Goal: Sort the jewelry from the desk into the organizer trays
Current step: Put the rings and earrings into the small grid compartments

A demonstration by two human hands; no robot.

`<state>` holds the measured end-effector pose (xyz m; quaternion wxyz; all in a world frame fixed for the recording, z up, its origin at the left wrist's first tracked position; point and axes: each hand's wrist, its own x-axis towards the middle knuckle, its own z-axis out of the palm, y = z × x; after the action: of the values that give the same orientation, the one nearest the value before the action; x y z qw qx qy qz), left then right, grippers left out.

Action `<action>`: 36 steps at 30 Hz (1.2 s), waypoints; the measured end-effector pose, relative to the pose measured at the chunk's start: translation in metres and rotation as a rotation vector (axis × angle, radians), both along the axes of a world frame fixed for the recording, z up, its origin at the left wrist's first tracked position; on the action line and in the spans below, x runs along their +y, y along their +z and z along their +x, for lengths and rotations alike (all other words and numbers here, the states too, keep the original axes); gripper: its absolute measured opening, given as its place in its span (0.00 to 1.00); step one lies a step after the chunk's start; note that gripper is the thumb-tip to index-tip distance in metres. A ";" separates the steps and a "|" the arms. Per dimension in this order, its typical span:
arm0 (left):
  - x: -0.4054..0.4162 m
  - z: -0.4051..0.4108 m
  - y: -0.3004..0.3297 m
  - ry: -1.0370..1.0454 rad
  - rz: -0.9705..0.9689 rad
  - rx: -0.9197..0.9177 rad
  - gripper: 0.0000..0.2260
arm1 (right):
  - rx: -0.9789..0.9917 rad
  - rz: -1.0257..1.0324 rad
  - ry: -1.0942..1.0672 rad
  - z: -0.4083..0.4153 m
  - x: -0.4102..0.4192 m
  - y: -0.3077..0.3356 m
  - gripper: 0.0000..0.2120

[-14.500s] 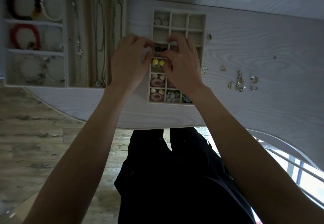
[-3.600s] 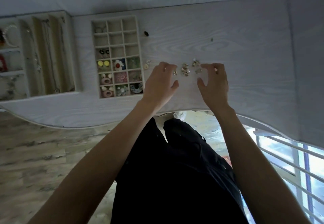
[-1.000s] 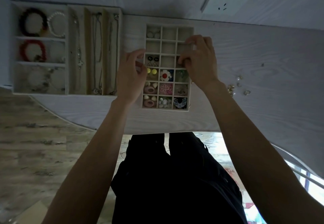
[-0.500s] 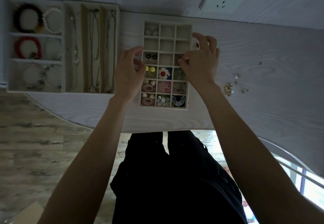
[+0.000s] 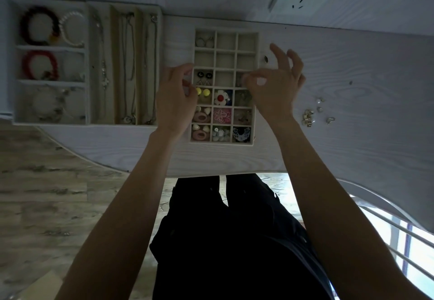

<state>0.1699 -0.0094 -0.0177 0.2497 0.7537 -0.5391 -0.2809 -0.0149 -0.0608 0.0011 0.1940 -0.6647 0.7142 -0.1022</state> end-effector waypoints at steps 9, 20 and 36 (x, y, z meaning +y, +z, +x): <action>0.012 -0.055 0.017 -0.296 -0.183 -0.254 0.15 | -0.211 -0.099 -0.061 -0.080 0.056 0.012 0.07; 0.020 -0.085 0.007 -0.445 -0.108 -0.402 0.29 | -0.257 -0.090 0.045 -0.077 0.076 -0.020 0.12; 0.031 -0.080 0.001 -0.419 -0.110 -0.465 0.27 | -0.172 0.106 0.300 -0.067 0.103 -0.023 0.18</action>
<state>0.0900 0.0212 -0.0163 0.0969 0.6555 -0.7397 -0.1168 -0.0818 0.0419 -0.0218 0.3021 -0.7413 0.5924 -0.0909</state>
